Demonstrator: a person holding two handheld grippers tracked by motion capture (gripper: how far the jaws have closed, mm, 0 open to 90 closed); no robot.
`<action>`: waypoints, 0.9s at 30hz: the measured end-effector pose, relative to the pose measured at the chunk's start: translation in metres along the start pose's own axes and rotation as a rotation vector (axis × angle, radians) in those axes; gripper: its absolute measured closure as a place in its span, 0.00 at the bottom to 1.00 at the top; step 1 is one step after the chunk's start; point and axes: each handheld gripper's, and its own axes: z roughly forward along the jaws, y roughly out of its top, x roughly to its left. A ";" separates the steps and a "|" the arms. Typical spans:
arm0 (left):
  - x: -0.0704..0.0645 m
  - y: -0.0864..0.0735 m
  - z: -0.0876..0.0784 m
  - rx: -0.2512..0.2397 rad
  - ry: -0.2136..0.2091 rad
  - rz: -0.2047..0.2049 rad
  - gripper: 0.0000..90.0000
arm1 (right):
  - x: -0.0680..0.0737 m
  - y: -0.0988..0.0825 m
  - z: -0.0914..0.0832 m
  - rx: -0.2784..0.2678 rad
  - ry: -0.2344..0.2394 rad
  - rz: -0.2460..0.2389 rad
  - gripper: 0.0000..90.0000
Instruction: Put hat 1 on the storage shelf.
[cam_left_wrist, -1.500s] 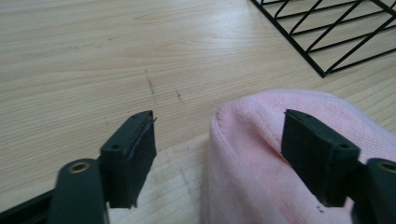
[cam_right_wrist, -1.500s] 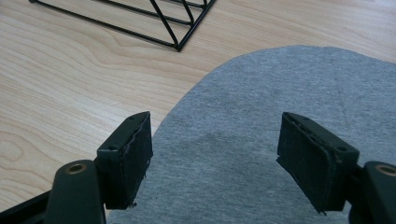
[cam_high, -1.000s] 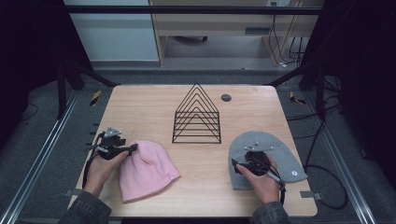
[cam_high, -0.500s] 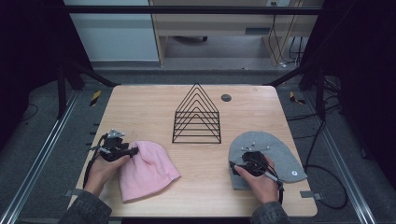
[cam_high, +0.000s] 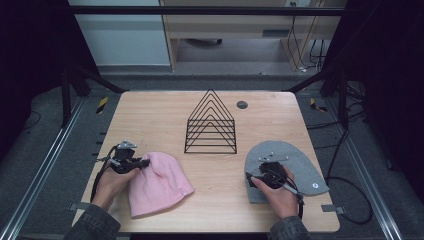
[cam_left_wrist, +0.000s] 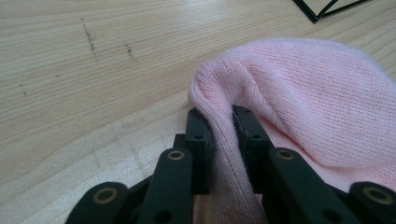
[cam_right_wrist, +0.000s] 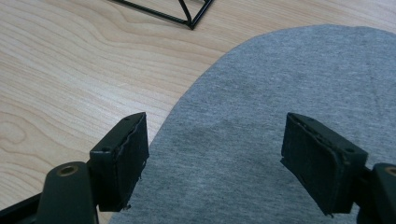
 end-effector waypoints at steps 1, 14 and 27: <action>0.000 0.000 0.000 -0.002 0.003 0.001 0.87 | 0.000 0.000 0.000 -0.001 -0.002 0.000 0.26; -0.021 0.014 -0.026 -0.104 0.045 0.100 0.89 | -0.002 0.000 -0.001 -0.012 -0.012 -0.001 0.26; -0.066 0.038 -0.069 -0.217 0.020 0.288 0.89 | 0.004 0.005 -0.014 -0.092 -0.028 -0.034 0.27</action>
